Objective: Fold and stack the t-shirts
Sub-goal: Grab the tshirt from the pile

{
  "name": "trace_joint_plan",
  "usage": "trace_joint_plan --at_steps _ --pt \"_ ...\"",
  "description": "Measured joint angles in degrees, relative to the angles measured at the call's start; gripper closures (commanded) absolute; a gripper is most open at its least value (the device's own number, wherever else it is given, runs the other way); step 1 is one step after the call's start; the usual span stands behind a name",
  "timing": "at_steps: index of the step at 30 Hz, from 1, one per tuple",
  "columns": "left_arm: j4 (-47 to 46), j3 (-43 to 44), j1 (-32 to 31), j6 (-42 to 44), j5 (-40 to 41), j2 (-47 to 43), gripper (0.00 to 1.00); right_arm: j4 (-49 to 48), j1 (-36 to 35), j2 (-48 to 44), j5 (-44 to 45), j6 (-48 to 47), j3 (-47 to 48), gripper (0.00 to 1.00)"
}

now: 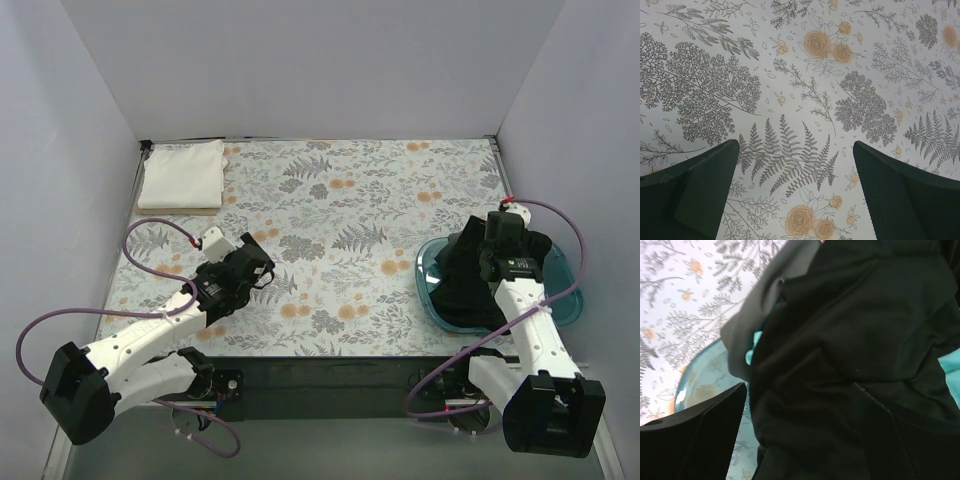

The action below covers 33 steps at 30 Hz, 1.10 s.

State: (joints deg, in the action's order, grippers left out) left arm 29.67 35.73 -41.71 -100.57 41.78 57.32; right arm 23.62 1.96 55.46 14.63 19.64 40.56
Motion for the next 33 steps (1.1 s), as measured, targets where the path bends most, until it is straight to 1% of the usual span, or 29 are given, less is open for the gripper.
trace_joint_plan --at_steps 3,5,10,12,13,14,15,17,18,22,27,29,33 --pt "-0.4 0.0 0.0 0.0 -0.4 0.3 0.02 1.4 0.3 0.0 0.9 0.7 -1.6 0.19" --pt "-0.8 0.0 0.0 0.2 -0.6 0.7 0.02 2.1 0.3 0.0 0.9 1.3 -2.6 0.21" --pt "-1.6 0.0 0.0 0.2 -0.9 1.5 0.02 2.8 0.6 0.6 0.4 1.9 -4.5 0.3" --pt "-1.7 0.0 0.0 0.2 -0.9 1.6 0.02 2.9 0.7 2.2 -0.2 1.9 -4.7 0.4" --pt "-1.8 0.0 0.0 0.2 -0.9 1.6 0.02 2.8 0.7 3.2 -0.5 1.9 -4.7 0.58" --pt "-1.8 0.0 0.0 0.2 -0.9 1.6 0.02 2.8 0.7 4.2 -1.0 1.7 -4.7 0.69" --pt "-1.8 0.0 0.0 0.2 -0.9 1.6 0.02 2.7 0.7 5.1 -1.5 1.6 -4.8 0.82" --pt "-1.9 0.0 0.0 0.2 -0.9 1.5 0.02 2.3 0.8 6.5 -2.4 1.4 -4.8 0.96" --pt "-1.8 0.0 0.0 0.3 -0.9 1.5 0.02 2.0 1.0 6.9 -2.7 1.5 -4.8 0.99" --pt "-1.9 -0.1 0.0 0.2 -0.9 1.2 0.02 1.9 1.3 6.7 -3.5 1.1 -4.8 0.99" --pt "-1.9 -0.1 0.0 0.2 -0.9 1.2 0.02 2.9 1.4 1.5 -3.9 0.9 -3.8 0.99" --pt "-1.9 -0.1 0.0 0.2 -0.9 1.2 0.02 3.8 1.4 -0.6 -3.9 0.4 -1.9 0.99" --pt "-1.8 -0.2 0.0 0.2 -0.9 0.9 0.02 6.7 1.4 -3.3 -2.7 -0.8 5.8 0.99"
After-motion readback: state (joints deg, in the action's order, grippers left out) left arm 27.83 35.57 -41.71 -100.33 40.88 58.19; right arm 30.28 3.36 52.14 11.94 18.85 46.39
